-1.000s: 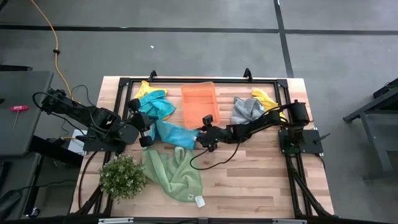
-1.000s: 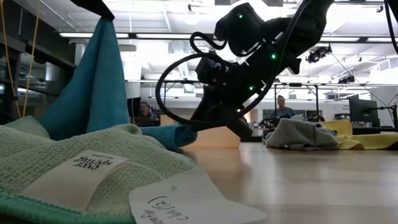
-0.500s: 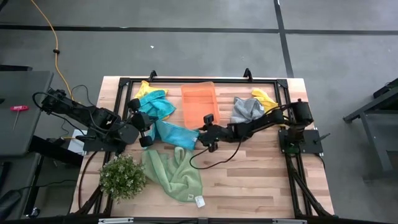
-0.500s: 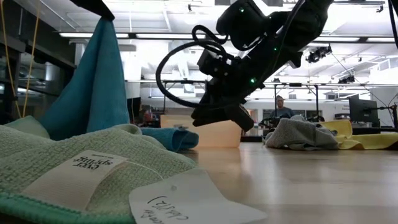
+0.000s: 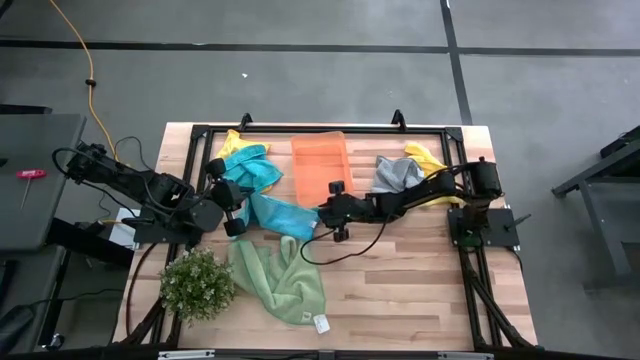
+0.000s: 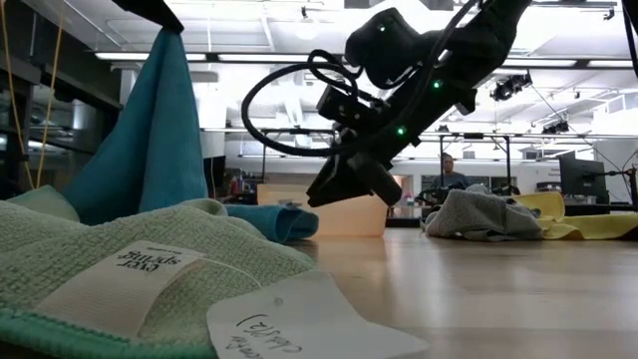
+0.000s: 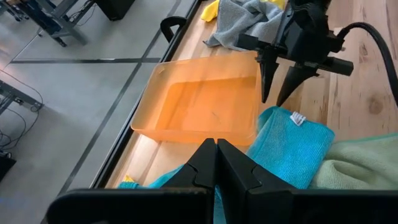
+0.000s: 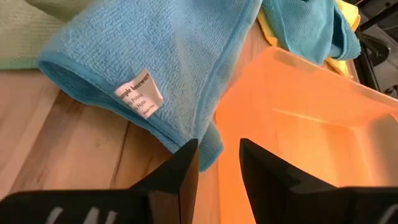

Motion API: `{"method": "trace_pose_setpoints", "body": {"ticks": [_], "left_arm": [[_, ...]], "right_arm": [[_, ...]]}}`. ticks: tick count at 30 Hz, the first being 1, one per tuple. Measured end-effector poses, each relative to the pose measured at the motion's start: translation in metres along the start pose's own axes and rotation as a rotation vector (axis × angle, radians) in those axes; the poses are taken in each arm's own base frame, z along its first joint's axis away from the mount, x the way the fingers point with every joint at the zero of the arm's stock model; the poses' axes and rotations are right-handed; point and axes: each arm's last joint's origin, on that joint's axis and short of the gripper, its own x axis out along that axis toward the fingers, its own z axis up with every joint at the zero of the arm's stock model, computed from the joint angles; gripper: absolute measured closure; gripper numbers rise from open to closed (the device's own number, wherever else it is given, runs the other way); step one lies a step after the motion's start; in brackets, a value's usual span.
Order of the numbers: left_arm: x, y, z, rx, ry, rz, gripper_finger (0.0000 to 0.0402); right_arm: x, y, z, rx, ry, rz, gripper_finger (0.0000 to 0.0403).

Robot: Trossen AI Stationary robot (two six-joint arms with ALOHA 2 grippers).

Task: Fold microfiber towels
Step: Fold the bottom blue microfiber cloth

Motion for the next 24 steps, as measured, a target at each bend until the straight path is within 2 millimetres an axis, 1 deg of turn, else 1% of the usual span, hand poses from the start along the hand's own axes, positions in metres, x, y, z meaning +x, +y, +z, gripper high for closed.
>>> {"method": "trace_pose_setpoints", "body": {"ticks": [5,7,16,19,24], "left_arm": [[0.000,0.000,0.000,0.000,0.000,-0.001,0.0402],[0.000,0.000,0.000,0.000,0.000,-0.001,0.0402],[0.000,0.000,0.000,-0.003,0.000,-0.001,0.0402],[0.000,0.000,0.000,-0.015,0.000,-0.002,0.0402],[0.000,0.000,0.000,-0.015,0.000,-0.002,0.0402]], "right_arm": [[0.014,0.011,-0.013,-0.011,0.047,0.020,0.0295],[0.017,0.012,-0.014,-0.006,0.048,0.012,0.0295],[0.018,0.013,-0.011,0.021,0.014,0.010,0.0295],[0.017,0.015,-0.010,-0.010,-0.007,0.044,0.0295],[0.018,0.016,-0.009,-0.064,-0.014,0.045,0.0295]]}}
